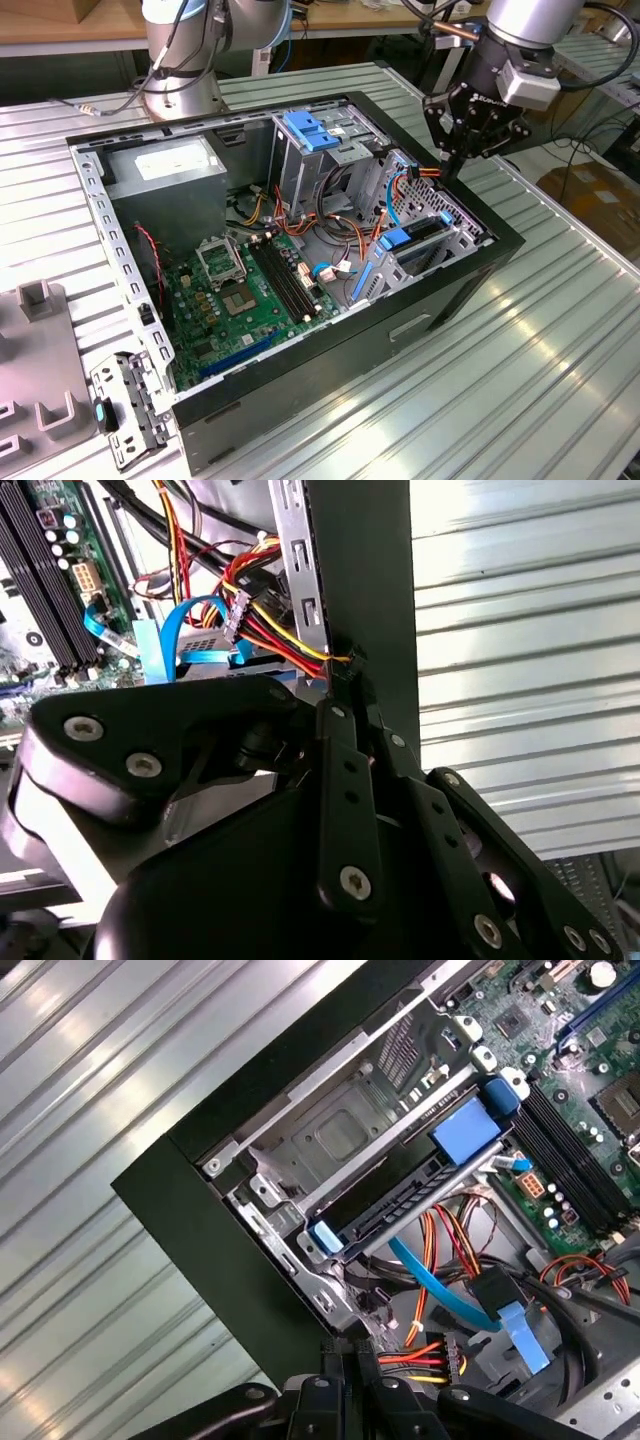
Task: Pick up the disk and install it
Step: 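Insert the first disk wire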
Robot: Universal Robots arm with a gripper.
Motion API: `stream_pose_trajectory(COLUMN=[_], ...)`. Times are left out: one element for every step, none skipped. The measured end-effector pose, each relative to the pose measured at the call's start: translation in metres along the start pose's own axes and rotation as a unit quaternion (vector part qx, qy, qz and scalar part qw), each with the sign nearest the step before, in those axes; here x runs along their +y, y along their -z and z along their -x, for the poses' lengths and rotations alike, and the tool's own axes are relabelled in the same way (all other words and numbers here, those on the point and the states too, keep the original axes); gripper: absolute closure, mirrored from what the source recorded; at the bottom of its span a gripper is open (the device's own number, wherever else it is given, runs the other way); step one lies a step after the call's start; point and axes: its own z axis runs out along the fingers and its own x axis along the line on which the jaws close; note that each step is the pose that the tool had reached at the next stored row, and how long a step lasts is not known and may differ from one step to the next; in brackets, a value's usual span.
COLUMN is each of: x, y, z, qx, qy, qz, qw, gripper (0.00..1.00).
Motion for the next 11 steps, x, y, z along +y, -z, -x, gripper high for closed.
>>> stream_pose_trajectory(x=[0.0000,0.0000,0.0004,0.0016,0.0040,0.0050,0.0054,0.0054,0.0054,0.0054,0.0055], y=[0.0000,0.0000,0.0000,0.0002,0.0003,0.0003,0.0003,0.0003,0.0003,0.0003,0.0002], z=[0.0000,0.0001,0.0006,0.0020,0.0047,0.0059,0.0062,0.0062,0.0063,0.0064,0.0064], qx=[0.0001,0.0001,0.0002,0.0002,0.0002,0.0002,0.0002,0.0003,0.0004,0.0004,0.0005], qy=[-0.006,-0.010,-0.015,-0.018,-0.021,-0.023,-0.028,-0.033,-0.042,-0.048,-0.057], qz=[0.0004,0.0006,0.0009,0.0011,0.0011,0.0012,0.0015,0.0018,0.0023,0.0026,0.0031], qw=[0.99998,0.99995,0.99988,0.99984,0.99979,0.99974,0.99962,0.99944,0.99911,0.99886,0.99839], gripper=[0.83,0.83,0.83,0.83,0.83,0.83,0.83,0.83,0.83,0.83,0.83])
